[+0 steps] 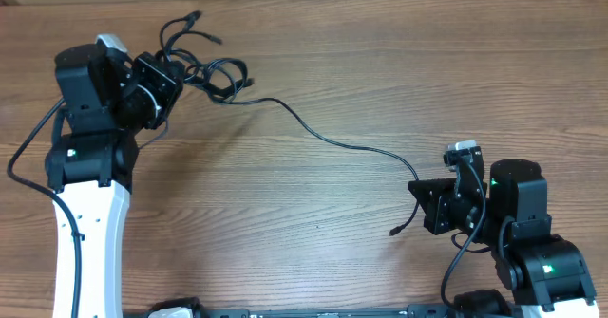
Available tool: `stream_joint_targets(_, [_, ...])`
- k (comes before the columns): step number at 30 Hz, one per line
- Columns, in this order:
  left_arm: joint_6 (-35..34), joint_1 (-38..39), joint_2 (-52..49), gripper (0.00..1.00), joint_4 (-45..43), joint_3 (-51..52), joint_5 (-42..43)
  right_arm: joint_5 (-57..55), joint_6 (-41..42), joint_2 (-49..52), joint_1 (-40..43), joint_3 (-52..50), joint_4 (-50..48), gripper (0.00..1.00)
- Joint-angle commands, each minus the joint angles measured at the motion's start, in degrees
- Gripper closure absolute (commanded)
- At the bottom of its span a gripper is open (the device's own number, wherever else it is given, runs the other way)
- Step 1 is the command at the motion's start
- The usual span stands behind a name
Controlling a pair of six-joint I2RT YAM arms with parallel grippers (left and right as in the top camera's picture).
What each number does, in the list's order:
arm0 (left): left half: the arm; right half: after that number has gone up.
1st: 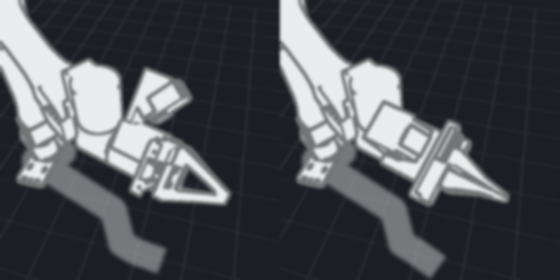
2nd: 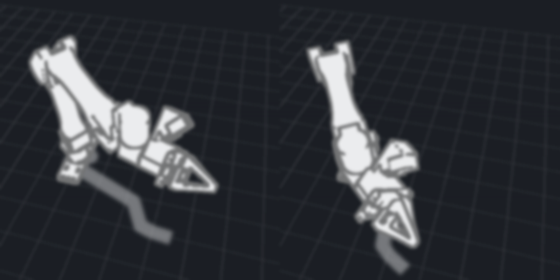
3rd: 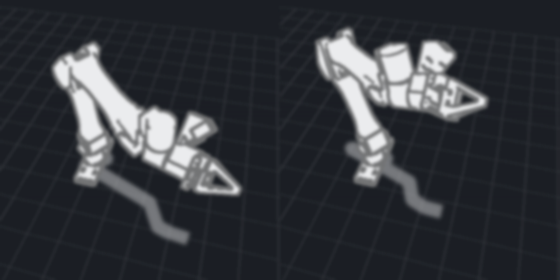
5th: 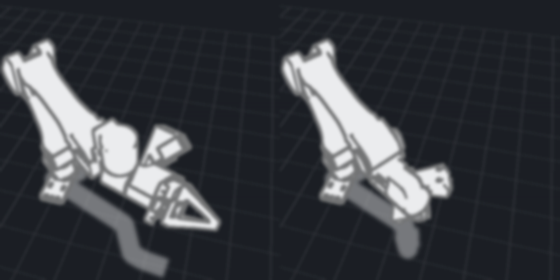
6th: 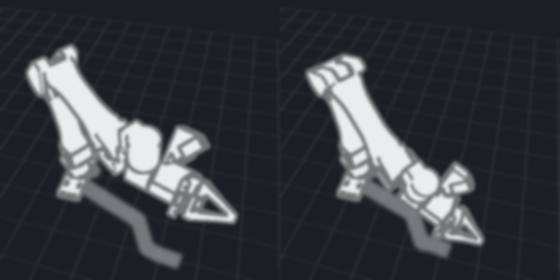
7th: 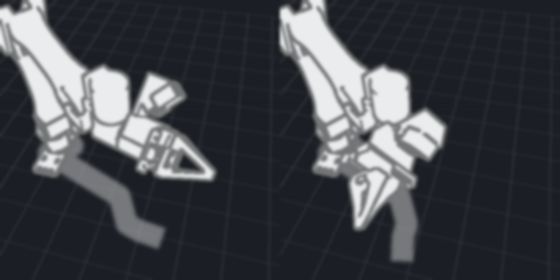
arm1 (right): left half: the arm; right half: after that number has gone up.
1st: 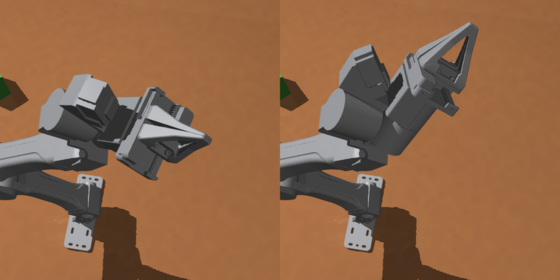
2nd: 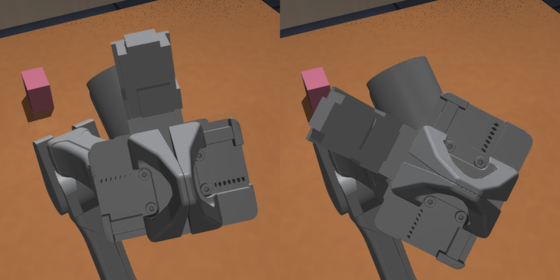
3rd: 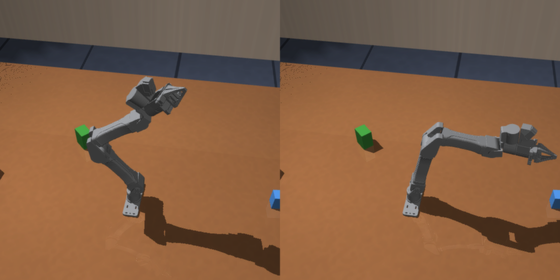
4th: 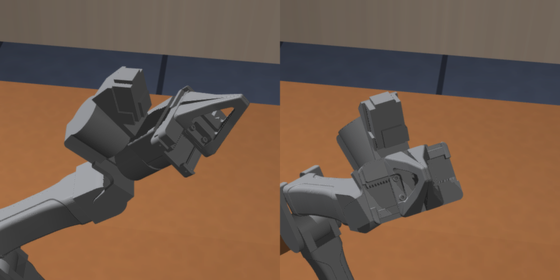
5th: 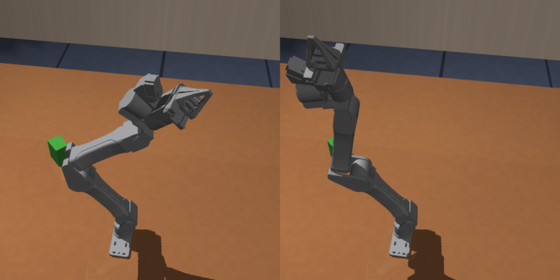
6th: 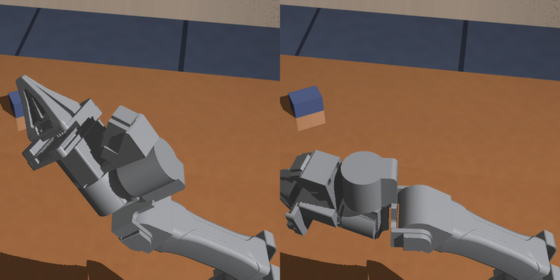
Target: Untangle cables
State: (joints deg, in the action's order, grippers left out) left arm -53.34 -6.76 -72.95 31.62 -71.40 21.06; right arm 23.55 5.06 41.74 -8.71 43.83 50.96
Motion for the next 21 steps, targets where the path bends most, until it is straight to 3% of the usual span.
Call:
stream_joint_targets(1, [5.7,-0.1,1.0,0.96,-0.3,-1.1,5.1,-0.5,-0.6,-0.2,0.1,2.0,-0.7,0.53])
stream_joint_targets(2, [7.4,0.0,1.0,0.96,-0.1,-1.1,7.2,-0.5,-0.6,-0.2,0.1,2.0,-0.7,0.19])
stream_joint_targets(3, [9.3,0.0,1.0,0.96,0.0,-1.1,9.5,-0.5,-0.6,-0.2,0.1,2.0,-0.7,0.03])
stream_joint_targets(4, [11.6,0.0,1.0,0.96,0.1,-1.1,12.2,-0.5,-0.6,-0.2,0.1,2.0,-0.7,0.00])
stream_joint_targets(12, [25.9,0.0,1.0,0.96,2.2,-1.1,27.3,4.9,-0.4,-0.2,0.1,2.0,-3.1,0.00])
stream_joint_targets(21, [36.5,0.1,1.0,0.96,2.8,-1.1,46.6,17.7,-0.5,-0.2,0.1,2.0,-9.0,0.01])
